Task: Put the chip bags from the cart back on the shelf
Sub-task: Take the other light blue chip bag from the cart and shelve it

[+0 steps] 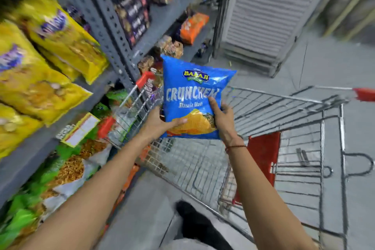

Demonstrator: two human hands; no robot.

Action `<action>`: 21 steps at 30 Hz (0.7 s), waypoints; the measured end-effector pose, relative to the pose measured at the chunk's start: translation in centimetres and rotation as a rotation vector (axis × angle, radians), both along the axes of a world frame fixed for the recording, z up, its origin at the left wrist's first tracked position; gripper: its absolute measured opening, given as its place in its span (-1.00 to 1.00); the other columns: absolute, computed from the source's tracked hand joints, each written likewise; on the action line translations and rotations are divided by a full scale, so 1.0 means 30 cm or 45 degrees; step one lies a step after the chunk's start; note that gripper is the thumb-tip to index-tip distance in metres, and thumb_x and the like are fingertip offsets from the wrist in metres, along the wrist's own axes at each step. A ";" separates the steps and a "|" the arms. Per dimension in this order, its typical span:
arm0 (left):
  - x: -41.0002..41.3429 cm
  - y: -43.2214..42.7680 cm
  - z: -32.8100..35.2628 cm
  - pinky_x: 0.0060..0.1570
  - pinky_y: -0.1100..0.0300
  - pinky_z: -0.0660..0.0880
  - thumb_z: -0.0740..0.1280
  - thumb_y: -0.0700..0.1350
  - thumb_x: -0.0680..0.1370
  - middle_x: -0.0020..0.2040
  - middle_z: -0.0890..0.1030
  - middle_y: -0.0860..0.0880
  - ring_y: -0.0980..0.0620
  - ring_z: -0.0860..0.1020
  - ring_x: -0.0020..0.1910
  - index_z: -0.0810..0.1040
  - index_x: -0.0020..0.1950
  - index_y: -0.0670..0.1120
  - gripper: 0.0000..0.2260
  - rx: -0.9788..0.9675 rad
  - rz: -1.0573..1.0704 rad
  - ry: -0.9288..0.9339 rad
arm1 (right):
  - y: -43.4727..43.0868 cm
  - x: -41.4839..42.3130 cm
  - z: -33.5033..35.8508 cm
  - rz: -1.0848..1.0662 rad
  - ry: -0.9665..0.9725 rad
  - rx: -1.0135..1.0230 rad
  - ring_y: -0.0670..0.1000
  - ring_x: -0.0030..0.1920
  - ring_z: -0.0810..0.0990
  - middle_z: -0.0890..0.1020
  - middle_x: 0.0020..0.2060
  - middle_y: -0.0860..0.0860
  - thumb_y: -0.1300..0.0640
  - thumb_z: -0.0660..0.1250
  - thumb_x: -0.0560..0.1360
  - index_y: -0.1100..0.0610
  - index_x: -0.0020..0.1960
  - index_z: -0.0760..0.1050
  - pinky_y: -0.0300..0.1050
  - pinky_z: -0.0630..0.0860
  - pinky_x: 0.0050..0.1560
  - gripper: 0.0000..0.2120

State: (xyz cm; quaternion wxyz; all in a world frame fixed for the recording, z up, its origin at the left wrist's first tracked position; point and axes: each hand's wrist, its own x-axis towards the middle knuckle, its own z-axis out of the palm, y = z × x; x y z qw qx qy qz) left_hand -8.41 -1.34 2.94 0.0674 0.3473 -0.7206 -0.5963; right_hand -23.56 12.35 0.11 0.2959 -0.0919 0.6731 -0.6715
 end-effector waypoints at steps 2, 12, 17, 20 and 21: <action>0.039 -0.019 0.107 -0.02 0.16 0.58 0.58 0.15 0.17 0.01 0.60 0.11 0.23 0.60 -0.02 0.45 0.03 0.12 -0.48 -0.121 0.045 0.111 | -0.042 0.015 0.126 0.015 0.098 -0.092 0.15 -0.16 0.56 0.65 -0.19 0.38 -0.01 0.35 0.51 0.41 -0.13 0.55 0.15 0.46 -0.12 -0.57; 0.359 -0.114 0.711 -0.05 0.46 0.38 0.52 0.19 0.18 0.15 0.48 0.02 0.28 0.49 0.02 0.34 0.14 0.07 -0.36 -0.732 0.364 0.469 | -0.239 0.259 0.792 0.251 0.391 -0.655 -0.18 -0.34 0.64 0.72 -0.35 -0.12 0.13 0.27 0.56 0.10 -0.19 0.59 -0.29 0.56 -0.32 -0.81; 0.629 -0.156 0.968 -0.09 0.55 0.40 0.52 0.21 0.08 0.10 0.51 0.25 0.49 0.46 -0.03 0.32 0.28 0.06 -0.17 -0.716 0.460 0.583 | -0.373 0.493 1.053 0.418 0.433 -0.851 -0.06 -0.33 0.54 0.63 -0.40 0.03 0.06 0.31 0.53 0.11 -0.31 0.52 -0.18 0.49 -0.33 -0.74; 0.809 -0.156 1.087 -0.04 0.50 0.43 0.50 0.20 0.06 0.14 0.54 0.21 0.45 0.49 0.00 0.36 0.29 0.02 -0.16 -0.785 0.593 0.657 | -0.463 0.646 1.183 0.528 0.438 -0.972 0.00 -0.32 0.44 0.49 -0.37 0.15 0.06 0.32 0.52 0.23 -0.21 0.46 -0.14 0.36 -0.35 -0.74; 0.869 -0.151 1.122 -0.06 0.51 0.44 0.51 0.19 0.06 0.13 0.54 0.21 0.46 0.50 -0.01 0.39 0.26 0.03 -0.19 -0.801 0.639 0.683 | -0.492 0.700 1.221 0.561 0.446 -1.002 -0.02 -0.36 0.44 0.49 -0.41 0.11 0.06 0.32 0.53 0.23 -0.23 0.45 -0.16 0.36 -0.38 -0.73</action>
